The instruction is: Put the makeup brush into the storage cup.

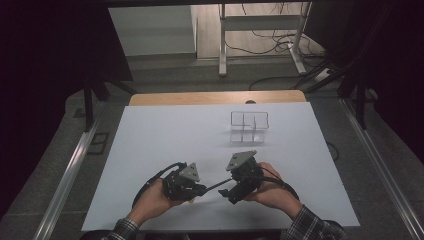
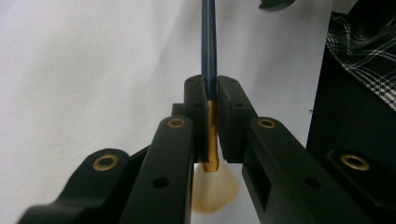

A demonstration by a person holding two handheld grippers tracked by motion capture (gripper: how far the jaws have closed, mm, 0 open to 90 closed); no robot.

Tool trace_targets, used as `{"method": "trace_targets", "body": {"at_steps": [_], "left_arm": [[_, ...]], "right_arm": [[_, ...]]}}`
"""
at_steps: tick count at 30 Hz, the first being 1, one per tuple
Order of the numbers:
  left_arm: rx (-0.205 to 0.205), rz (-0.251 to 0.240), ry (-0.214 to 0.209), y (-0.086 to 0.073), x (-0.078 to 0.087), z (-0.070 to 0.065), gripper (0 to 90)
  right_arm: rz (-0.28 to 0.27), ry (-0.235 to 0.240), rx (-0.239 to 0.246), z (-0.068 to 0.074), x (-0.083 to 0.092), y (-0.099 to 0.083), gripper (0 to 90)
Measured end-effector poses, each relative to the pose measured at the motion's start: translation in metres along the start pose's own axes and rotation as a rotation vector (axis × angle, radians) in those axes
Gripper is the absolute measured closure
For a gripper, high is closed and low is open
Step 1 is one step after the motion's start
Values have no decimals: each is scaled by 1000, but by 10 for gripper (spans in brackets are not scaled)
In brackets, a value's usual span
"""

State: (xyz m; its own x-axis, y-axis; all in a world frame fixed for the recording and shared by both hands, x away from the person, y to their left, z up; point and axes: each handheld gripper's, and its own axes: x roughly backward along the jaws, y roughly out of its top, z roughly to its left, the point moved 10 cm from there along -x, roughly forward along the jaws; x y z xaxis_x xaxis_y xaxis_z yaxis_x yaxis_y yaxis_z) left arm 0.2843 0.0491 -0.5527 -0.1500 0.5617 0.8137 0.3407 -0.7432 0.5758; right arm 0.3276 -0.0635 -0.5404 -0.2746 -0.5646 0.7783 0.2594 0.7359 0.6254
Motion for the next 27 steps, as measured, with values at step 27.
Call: {"method": "trace_targets", "body": {"at_steps": [27], "left_arm": [[-37,22,-9,3,-2,-3,837]], "right_arm": [[83,84,139,20,-17,3,253]]}}
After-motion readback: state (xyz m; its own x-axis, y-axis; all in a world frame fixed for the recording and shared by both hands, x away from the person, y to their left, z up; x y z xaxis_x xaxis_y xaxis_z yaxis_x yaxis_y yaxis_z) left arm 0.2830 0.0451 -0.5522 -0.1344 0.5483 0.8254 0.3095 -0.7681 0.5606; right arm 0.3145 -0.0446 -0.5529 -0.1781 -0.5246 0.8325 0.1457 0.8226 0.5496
